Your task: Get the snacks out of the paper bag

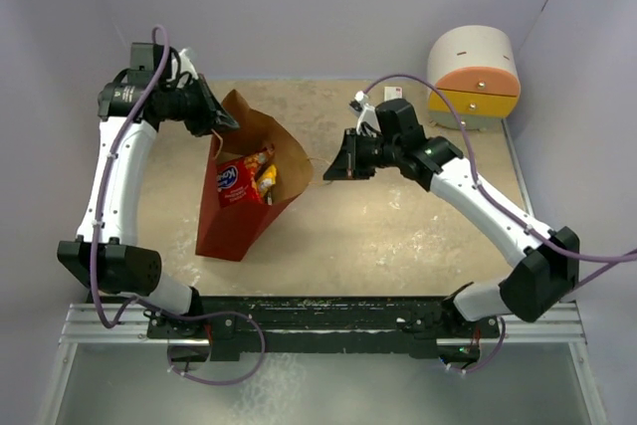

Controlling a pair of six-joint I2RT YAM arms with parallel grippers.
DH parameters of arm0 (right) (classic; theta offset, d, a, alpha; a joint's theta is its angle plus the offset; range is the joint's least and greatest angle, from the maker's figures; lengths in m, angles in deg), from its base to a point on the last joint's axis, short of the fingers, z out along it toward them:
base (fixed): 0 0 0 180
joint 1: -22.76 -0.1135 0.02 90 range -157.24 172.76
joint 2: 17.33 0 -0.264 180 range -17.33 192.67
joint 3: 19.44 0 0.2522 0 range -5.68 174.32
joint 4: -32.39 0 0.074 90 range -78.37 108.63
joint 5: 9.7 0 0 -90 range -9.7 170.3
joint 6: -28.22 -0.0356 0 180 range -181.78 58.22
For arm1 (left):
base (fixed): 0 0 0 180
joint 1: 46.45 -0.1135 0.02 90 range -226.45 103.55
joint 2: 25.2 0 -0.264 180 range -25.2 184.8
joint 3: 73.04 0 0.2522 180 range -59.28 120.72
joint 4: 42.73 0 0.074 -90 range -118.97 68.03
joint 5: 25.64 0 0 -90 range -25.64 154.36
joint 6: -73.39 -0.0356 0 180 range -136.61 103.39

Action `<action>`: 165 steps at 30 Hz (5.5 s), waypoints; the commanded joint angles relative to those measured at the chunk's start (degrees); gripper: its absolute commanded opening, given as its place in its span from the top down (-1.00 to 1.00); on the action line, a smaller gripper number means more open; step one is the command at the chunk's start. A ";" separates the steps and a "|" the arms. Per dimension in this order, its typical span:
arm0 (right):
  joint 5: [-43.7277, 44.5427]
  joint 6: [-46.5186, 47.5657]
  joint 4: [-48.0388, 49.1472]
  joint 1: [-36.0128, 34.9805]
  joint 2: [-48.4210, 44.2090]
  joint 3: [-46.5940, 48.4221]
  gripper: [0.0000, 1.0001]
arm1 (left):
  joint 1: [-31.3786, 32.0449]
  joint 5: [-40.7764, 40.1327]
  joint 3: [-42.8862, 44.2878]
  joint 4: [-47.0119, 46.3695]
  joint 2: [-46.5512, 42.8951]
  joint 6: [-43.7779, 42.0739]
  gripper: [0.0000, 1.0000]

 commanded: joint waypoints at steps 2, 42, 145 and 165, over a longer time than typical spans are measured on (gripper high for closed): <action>1.55 1.41 0.37 0.25 -8.39 -5.15 0.89 | 8.26 5.10 -1.36 -9.05 -1.49 0.92 1.00; 12.93 5.68 -13.68 0.25 -16.72 -19.02 0.65 | 30.24 -8.62 -8.33 -12.51 -4.58 11.68 1.00; 19.85 -9.52 8.72 -12.23 9.78 28.15 1.00 | 14.14 -11.15 -4.01 -4.54 -9.33 2.29 1.00; 44.71 6.35 1.98 -11.63 -6.62 36.18 1.00 | 14.07 -15.32 1.19 0.21 -3.86 -0.16 1.00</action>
